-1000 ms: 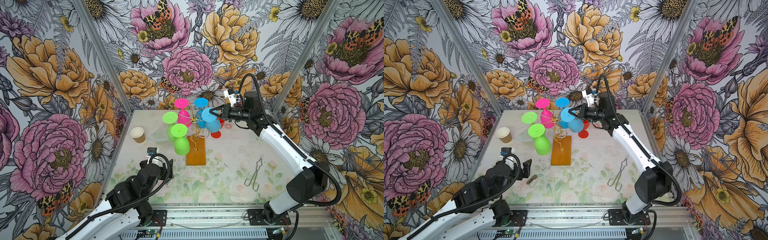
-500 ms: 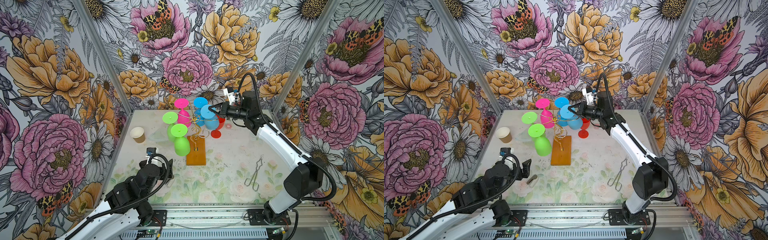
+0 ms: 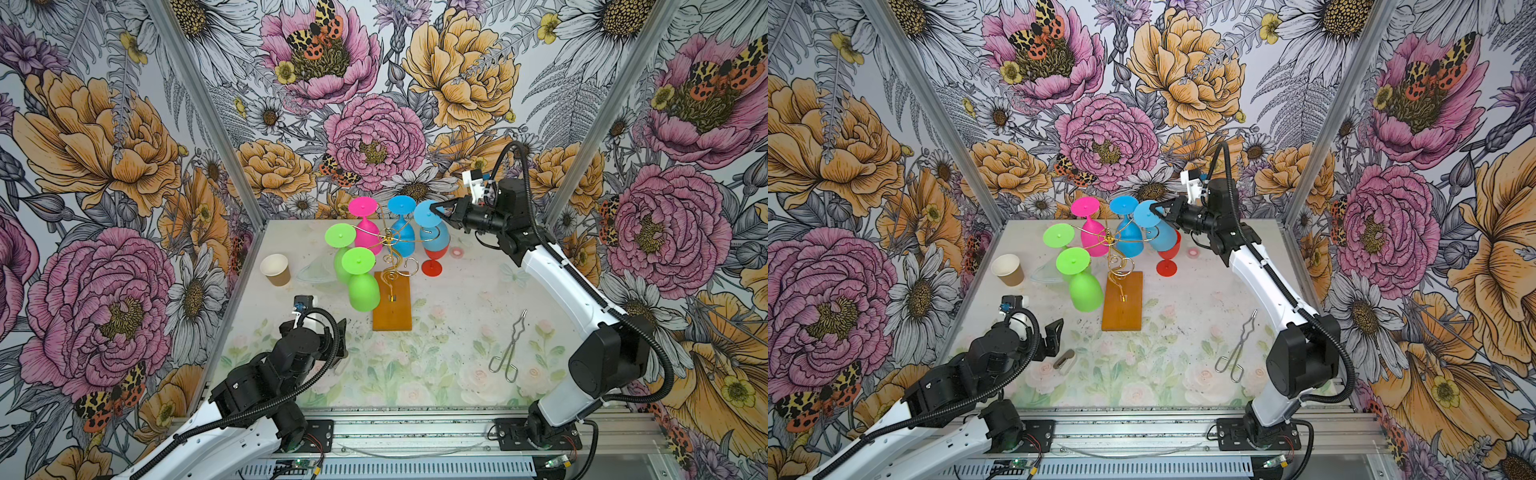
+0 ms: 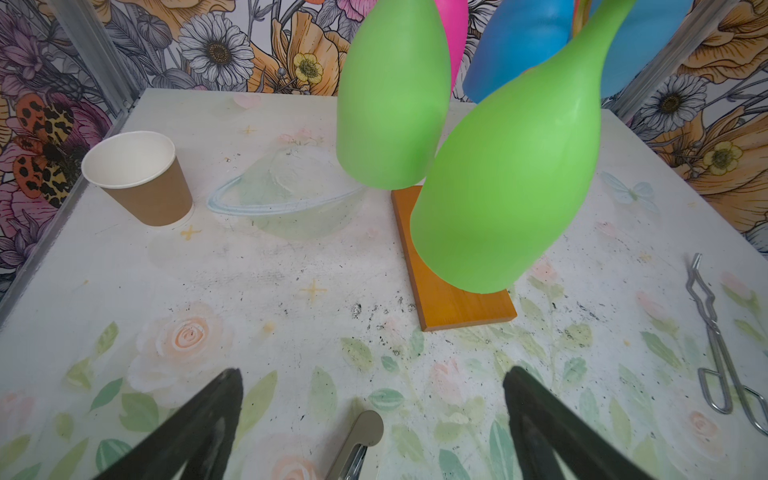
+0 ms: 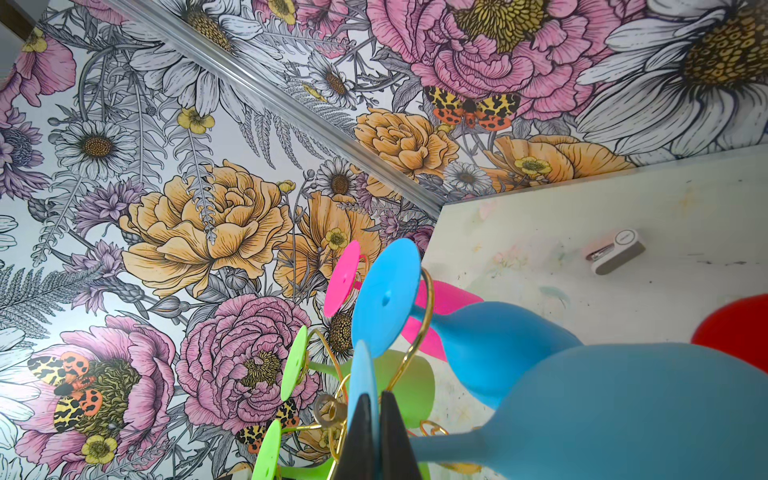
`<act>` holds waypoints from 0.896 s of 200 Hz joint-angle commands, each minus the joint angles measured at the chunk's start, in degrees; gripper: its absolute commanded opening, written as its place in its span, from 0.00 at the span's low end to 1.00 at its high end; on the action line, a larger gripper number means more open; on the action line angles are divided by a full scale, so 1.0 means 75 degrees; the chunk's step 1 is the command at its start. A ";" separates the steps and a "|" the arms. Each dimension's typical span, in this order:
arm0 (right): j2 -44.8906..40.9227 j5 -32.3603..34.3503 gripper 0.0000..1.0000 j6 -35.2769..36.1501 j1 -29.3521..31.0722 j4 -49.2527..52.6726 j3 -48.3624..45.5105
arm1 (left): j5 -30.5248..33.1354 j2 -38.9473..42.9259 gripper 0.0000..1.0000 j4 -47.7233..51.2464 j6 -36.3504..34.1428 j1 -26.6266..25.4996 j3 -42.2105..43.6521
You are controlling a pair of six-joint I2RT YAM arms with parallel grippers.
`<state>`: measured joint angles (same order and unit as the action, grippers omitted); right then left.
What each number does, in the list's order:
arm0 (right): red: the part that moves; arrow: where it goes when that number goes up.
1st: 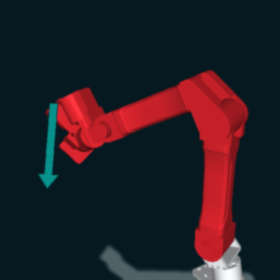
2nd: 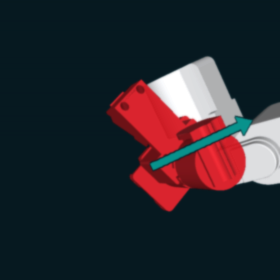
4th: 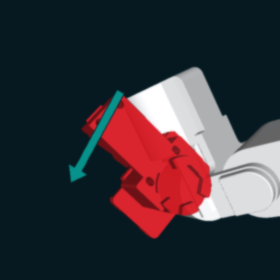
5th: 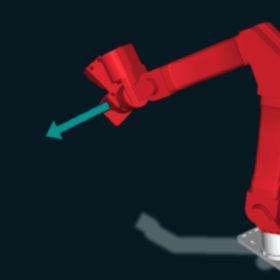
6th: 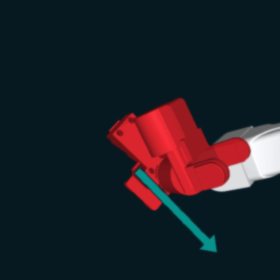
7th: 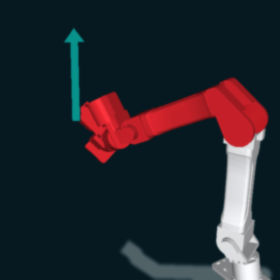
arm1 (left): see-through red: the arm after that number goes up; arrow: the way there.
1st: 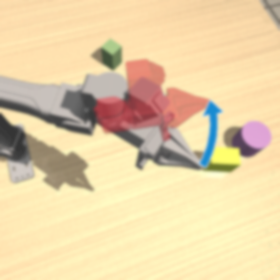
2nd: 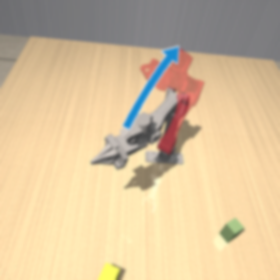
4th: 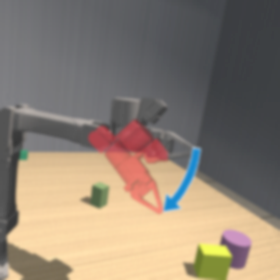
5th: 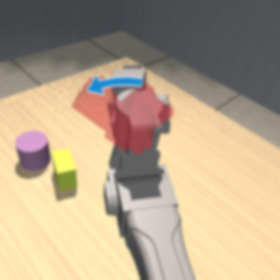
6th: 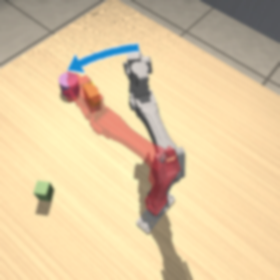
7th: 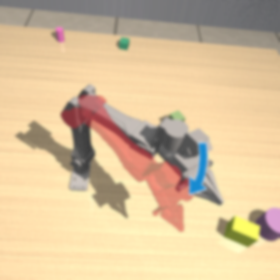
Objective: Take the wine glass off the wine glass rack
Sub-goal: 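Carry the light-blue glass toward the robot while the left gripper reaches to it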
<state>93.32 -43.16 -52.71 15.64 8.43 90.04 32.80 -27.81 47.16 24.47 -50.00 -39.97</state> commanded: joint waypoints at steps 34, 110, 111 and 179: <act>-0.1040 -0.0056 0.00 0.0036 -0.0378 -0.0315 -0.0611 | -0.1572 -0.0024 0.98 -0.0079 -0.0226 0.0128 -0.0425; -0.3207 -0.0425 0.00 0.1032 -0.0697 0.0364 -0.2789 | -0.4598 -0.1120 0.92 -0.3528 0.0715 0.0104 -0.0018; -0.3237 -0.0441 0.00 0.1071 -0.0694 0.0394 -0.2821 | -0.4614 -0.1143 0.92 -0.3584 0.0742 0.0104 -0.0005; -0.4926 -0.0982 0.00 0.2083 -0.0023 0.1157 -0.4678 | -0.4944 -0.2134 0.87 -0.4702 0.1015 -0.0528 -0.0256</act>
<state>59.90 -47.94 -41.85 11.75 15.90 57.39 -1.91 -43.09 16.38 31.16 -52.12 -39.99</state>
